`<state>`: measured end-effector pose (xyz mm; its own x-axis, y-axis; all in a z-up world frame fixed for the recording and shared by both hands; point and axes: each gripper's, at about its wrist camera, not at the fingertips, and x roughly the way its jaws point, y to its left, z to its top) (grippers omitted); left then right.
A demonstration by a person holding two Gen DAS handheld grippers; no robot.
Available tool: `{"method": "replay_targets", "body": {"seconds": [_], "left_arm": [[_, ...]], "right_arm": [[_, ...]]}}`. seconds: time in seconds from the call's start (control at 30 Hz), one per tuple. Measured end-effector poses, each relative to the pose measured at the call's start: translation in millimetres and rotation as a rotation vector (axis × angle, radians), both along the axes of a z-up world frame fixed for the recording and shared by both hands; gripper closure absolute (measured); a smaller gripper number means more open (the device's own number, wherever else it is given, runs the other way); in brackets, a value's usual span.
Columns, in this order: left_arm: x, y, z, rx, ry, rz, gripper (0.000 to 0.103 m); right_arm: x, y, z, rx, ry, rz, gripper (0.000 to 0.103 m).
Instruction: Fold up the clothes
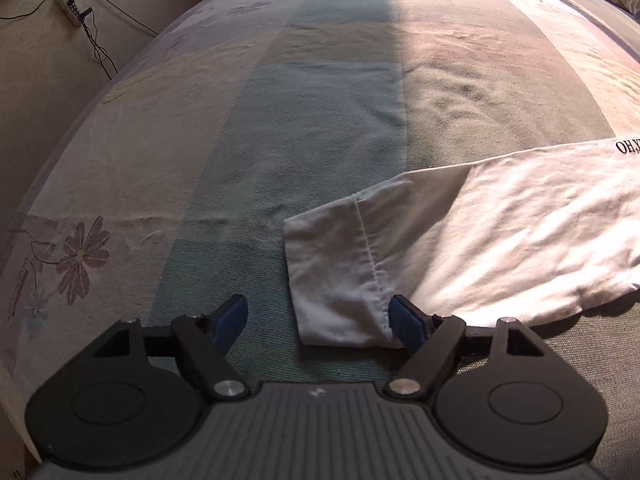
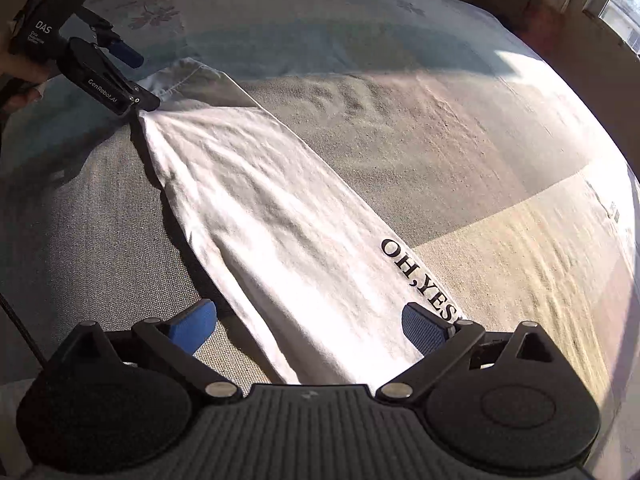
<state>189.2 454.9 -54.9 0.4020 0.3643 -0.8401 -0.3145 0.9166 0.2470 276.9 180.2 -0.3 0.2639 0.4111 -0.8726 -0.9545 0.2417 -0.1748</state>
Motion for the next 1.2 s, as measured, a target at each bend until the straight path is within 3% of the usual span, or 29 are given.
{"method": "replay_targets", "body": {"seconds": [0.07,0.17,0.3,0.37,0.4,0.47,0.53,0.67,0.77,0.9,1.0,1.1,1.2], "left_arm": [[5.9,-7.3,7.8,0.015,-0.009,-0.027,0.026],[20.9,-27.3,16.8,-0.021,-0.072,-0.098,0.026],[41.6,-53.7,-0.1,0.017,-0.022,-0.181,0.025],[45.1,-57.0,-11.9,0.055,0.026,-0.178,0.023],[42.1,-52.6,-11.4,0.038,0.013,-0.152,0.022],[39.2,-45.1,-8.0,0.022,0.026,-0.1,0.022],[37.6,-45.9,1.4,0.021,0.013,-0.113,0.024],[42.1,-54.0,16.0,-0.042,-0.035,-0.182,0.024],[52.2,-61.7,6.8,-0.113,-0.035,-0.197,0.024],[53.9,-55.7,-12.0,-0.108,0.009,-0.109,0.019],[46.2,-42.2,-14.1,-0.068,0.013,-0.032,0.011],[46.7,-27.6,-12.4,-0.068,0.027,0.014,0.009],[53.8,-37.6,3.3,-0.102,-0.014,-0.036,0.014]], "right_arm": [[12.9,-11.5,-6.6,-0.013,-0.007,-0.117,0.0],[25.2,-25.8,-14.9,-0.005,-0.01,-0.268,0.0],[23.7,-24.7,-31.6,-0.03,-0.006,-0.395,0.0],[17.1,-18.6,-39.6,-0.019,0.044,-0.418,0.0],[10.5,-13.7,-40.2,0.003,0.063,-0.418,0.0],[-0.7,-2.9,-37.2,0.04,0.148,-0.353,0.0],[-8.8,1.2,-30.6,0.083,0.226,-0.288,0.0],[7.2,-12.4,-21.7,0.084,0.128,-0.365,0.0],[20.7,-22.8,-16.9,0.082,0.06,-0.426,0.0],[55.3,-32.6,-47.8,0.071,0.111,-0.504,0.0],[71.3,-29.9,-60.3,0.18,0.13,-0.508,0.0],[86.6,-14.5,-59.3,0.218,0.101,-0.486,0.0],[106.6,-7.2,-52.6,0.205,0.122,-0.523,0.0]]}}
